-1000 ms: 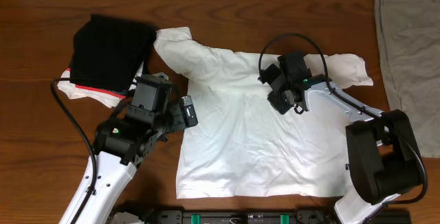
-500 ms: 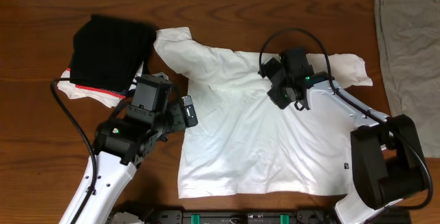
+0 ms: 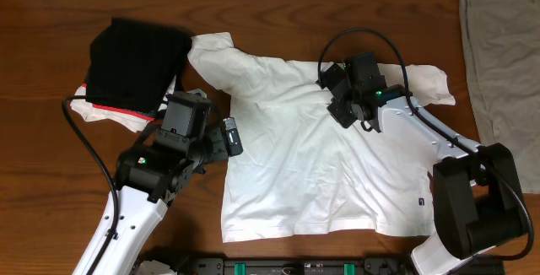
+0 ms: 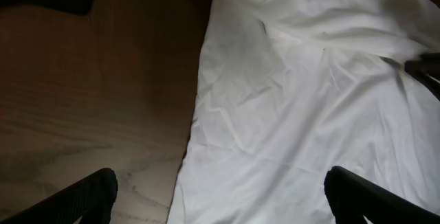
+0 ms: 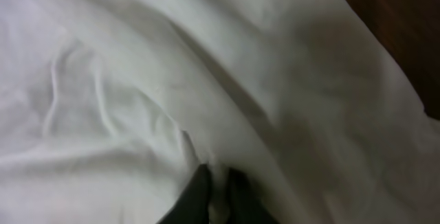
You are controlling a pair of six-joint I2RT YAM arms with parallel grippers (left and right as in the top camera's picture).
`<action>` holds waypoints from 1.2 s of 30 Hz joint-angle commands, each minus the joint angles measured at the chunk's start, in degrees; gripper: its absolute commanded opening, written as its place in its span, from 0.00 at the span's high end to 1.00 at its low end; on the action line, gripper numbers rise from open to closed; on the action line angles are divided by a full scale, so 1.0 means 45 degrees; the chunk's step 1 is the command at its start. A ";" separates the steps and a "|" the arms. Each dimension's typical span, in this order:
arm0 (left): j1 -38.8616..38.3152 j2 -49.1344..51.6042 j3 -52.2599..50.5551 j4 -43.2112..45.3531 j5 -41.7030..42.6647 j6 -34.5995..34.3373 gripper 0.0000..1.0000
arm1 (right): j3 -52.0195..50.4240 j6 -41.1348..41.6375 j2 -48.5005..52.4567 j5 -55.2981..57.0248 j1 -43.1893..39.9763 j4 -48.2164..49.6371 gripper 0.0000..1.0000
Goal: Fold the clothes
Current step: 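Grasp the shirt's right shoulder with the right gripper and lift it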
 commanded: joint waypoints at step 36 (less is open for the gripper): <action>0.0049 0.0000 0.0092 -0.0019 -0.0209 -0.0015 0.02 | 0.0544 0.0398 0.4823 0.0903 -0.1987 1.3639 0.90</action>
